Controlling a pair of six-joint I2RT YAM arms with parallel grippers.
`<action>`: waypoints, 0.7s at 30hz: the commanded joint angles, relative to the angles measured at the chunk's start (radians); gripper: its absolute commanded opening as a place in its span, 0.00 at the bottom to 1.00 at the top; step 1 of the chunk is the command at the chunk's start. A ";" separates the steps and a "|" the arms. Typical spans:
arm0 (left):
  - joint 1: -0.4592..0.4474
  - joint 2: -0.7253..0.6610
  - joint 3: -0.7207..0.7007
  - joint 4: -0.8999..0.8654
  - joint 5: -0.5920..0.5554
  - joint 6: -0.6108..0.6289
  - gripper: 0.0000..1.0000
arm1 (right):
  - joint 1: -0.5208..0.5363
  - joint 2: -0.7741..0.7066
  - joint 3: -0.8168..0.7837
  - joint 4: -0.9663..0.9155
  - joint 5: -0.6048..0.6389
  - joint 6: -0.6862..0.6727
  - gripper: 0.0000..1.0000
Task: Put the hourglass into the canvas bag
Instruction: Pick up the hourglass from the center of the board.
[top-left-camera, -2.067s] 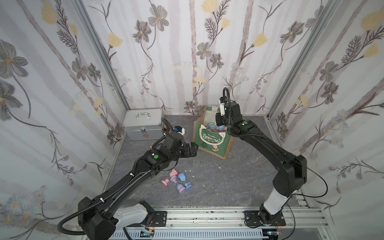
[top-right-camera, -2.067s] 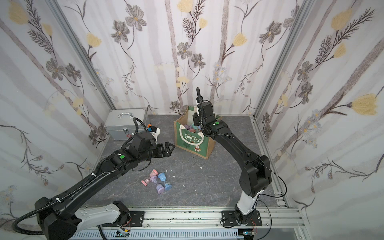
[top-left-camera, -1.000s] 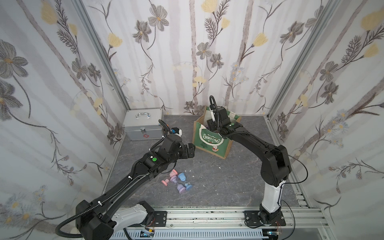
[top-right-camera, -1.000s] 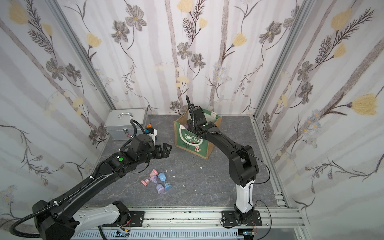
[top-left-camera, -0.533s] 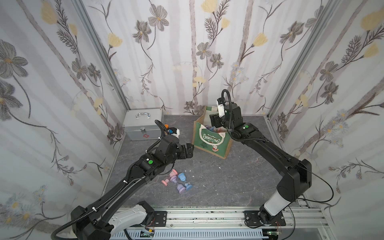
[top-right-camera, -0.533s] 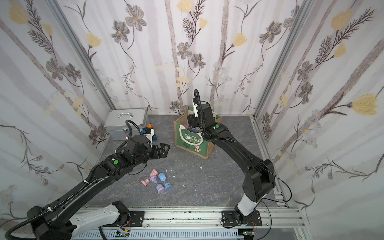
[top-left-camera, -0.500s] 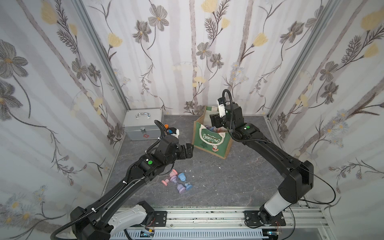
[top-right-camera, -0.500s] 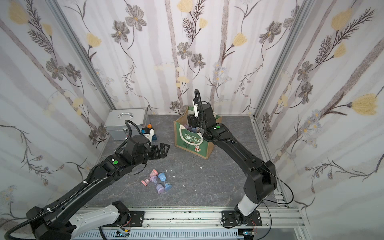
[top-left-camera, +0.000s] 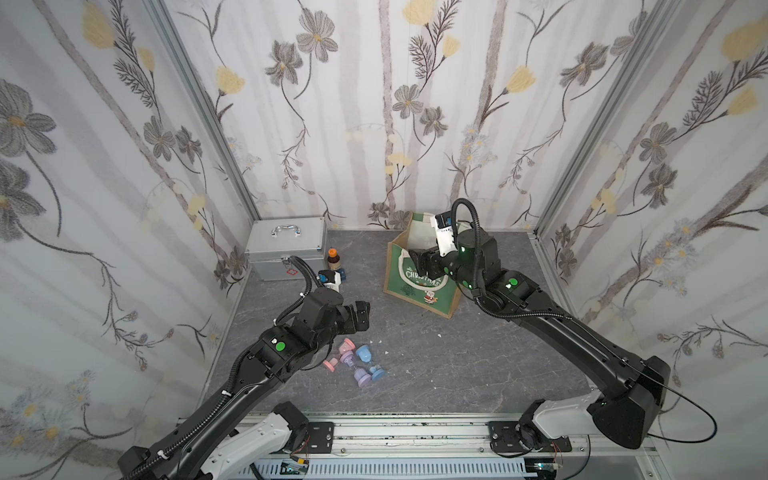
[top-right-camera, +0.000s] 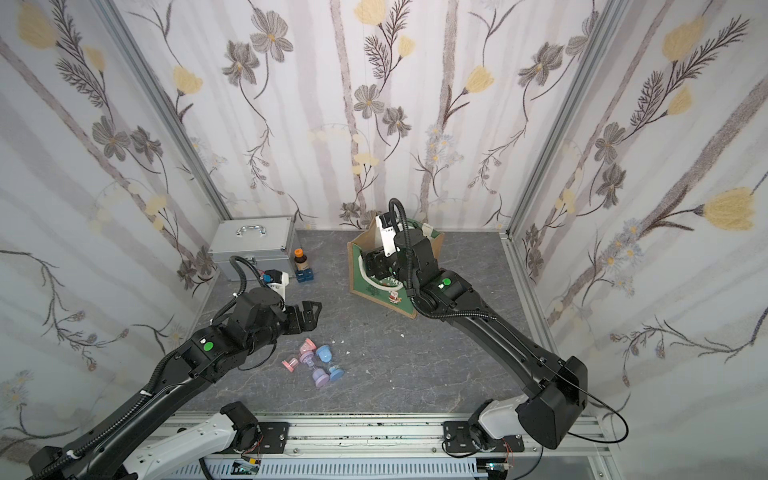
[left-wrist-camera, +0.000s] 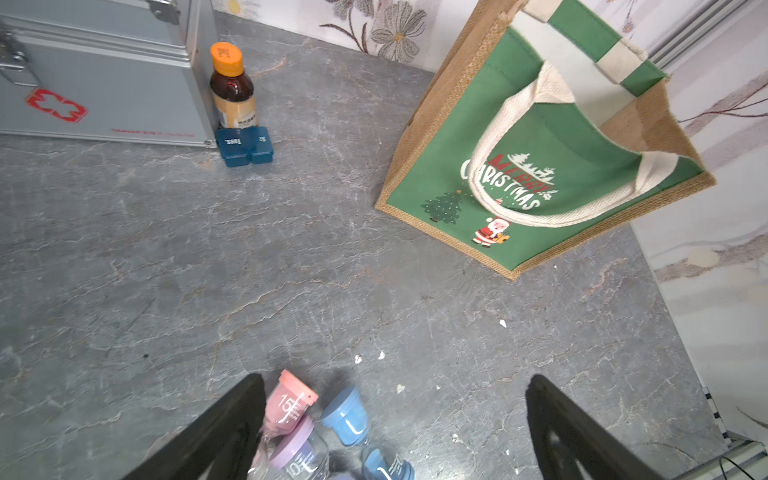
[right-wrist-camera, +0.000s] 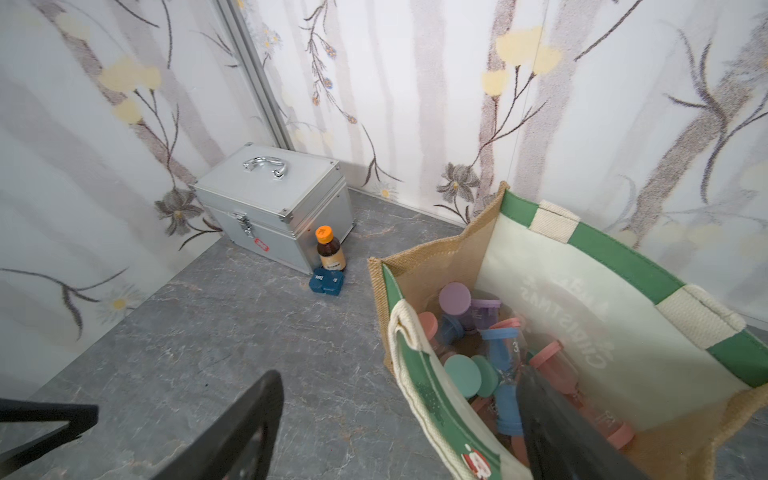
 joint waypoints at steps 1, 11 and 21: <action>0.001 -0.029 -0.014 -0.057 -0.053 -0.021 1.00 | 0.064 -0.018 -0.061 0.025 0.022 0.057 0.84; 0.001 -0.088 -0.072 -0.129 -0.080 -0.082 1.00 | 0.240 0.023 -0.220 0.086 0.049 0.167 0.84; 0.001 -0.119 -0.115 -0.166 -0.056 -0.124 1.00 | 0.385 0.220 -0.275 0.149 0.009 0.254 0.80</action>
